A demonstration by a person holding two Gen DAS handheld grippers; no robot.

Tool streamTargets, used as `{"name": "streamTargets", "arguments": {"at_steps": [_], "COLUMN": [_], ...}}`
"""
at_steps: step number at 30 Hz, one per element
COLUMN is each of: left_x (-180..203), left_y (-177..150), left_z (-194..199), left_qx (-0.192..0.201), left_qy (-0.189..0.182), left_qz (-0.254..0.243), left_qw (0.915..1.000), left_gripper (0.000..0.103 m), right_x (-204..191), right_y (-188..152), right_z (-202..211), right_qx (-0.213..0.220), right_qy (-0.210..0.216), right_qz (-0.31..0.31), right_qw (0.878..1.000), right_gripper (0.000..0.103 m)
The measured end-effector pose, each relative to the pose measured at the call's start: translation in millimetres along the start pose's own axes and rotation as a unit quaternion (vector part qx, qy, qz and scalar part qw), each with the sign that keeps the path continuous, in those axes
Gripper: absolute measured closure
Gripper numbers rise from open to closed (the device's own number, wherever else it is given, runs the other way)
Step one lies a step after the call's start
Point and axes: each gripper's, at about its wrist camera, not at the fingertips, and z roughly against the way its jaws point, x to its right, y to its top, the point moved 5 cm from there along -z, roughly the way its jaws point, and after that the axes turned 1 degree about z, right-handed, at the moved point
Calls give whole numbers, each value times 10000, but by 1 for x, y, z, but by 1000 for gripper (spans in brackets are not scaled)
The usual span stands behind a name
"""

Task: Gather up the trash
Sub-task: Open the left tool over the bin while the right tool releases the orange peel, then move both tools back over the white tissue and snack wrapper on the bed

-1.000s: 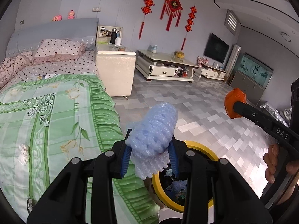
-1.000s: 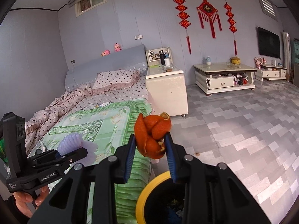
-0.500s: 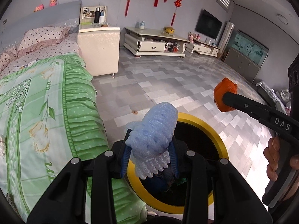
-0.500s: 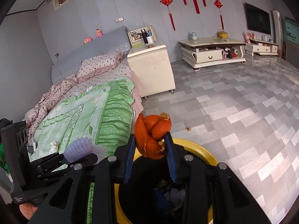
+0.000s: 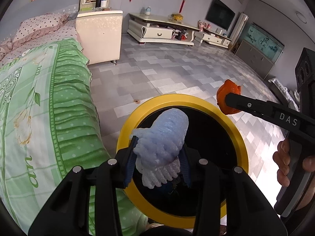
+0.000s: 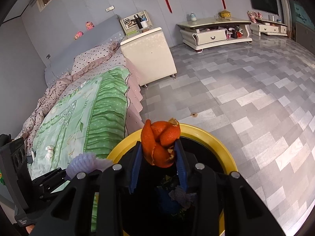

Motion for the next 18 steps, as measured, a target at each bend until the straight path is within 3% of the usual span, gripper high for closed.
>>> {"name": "streamTargets", "arguments": {"at_steps": [3,6,13,18], "left_x": [2,2,-5,-16], "left_y": [0,1,2,1], "left_z": [-1,2,14,25], "left_qx": [-6,36,140,217], "left_qy": [-22,-22,20,105], "left_qz": [-32,11,92,161], "left_qw": [10000,10000,9999,9996], "left_gripper": [62,53,39,33], "right_x": [2,2,3,1], "right_y": [0,1,1,1], "right_z": [1,2,9,16], "right_qx": [-9,4,42,103], "right_qy": [29,6,-70,-98], "right_qz": [-56,-54,-132,-157], "right_qw": [10000,10000,9999,9998], "right_gripper": [70,68,53,50]}}
